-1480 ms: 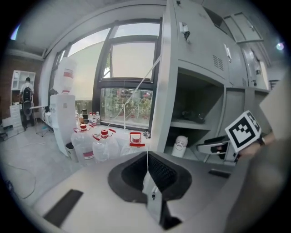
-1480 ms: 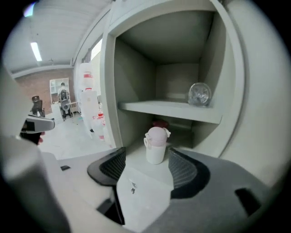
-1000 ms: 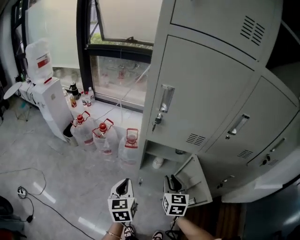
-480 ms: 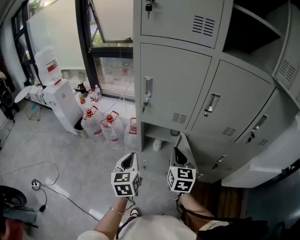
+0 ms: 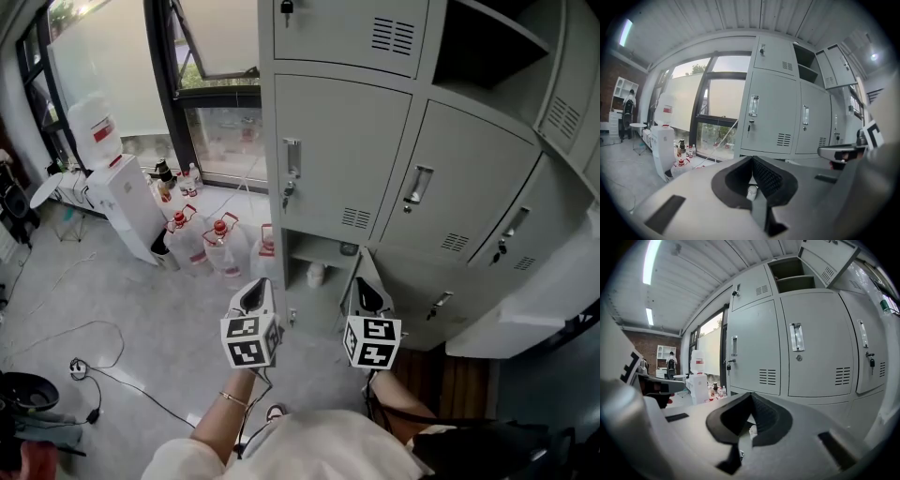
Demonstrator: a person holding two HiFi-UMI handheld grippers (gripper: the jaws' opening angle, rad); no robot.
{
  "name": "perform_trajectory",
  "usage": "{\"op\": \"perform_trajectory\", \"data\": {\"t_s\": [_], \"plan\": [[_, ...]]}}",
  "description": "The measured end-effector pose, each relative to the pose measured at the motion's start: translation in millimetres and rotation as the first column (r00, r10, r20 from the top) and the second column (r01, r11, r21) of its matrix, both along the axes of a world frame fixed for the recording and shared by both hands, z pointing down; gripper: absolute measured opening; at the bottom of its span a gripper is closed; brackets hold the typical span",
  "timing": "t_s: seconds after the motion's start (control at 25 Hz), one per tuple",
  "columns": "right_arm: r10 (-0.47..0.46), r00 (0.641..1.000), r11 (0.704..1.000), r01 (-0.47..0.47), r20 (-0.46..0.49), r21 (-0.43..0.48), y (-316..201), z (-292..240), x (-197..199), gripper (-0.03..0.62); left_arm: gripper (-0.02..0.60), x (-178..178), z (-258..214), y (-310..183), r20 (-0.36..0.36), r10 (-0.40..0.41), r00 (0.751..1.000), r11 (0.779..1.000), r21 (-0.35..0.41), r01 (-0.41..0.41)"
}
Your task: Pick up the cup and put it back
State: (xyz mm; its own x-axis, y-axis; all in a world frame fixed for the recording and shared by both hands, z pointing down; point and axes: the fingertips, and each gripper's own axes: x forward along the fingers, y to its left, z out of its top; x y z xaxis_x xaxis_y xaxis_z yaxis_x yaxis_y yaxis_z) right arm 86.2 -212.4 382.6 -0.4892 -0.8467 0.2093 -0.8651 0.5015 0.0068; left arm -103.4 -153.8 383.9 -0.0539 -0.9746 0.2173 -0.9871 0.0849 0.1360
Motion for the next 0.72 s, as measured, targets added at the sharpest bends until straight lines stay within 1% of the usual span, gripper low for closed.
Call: {"op": "perform_trajectory", "data": {"t_s": [0.28, 0.52, 0.72], "plan": [[0.014, 1.000, 0.999, -0.014, -0.004, -0.034, 1, 9, -1, -0.008, 0.010, 3, 5, -4, 0.001, 0.021, 1.000, 1.000, -0.010, -0.021], [0.036, 0.999, 0.999, -0.035, 0.027, -0.041, -1, 7, 2, -0.008, 0.009, 8, 8, -5, 0.015, 0.044, 0.999, 0.999, -0.025, -0.044], [0.036, 0.999, 0.997, -0.034, 0.024, -0.063, -3, 9, 2, -0.008, 0.010, 12, 6, -11, 0.008, 0.059, 0.998, 0.998, -0.015, -0.059]]}}
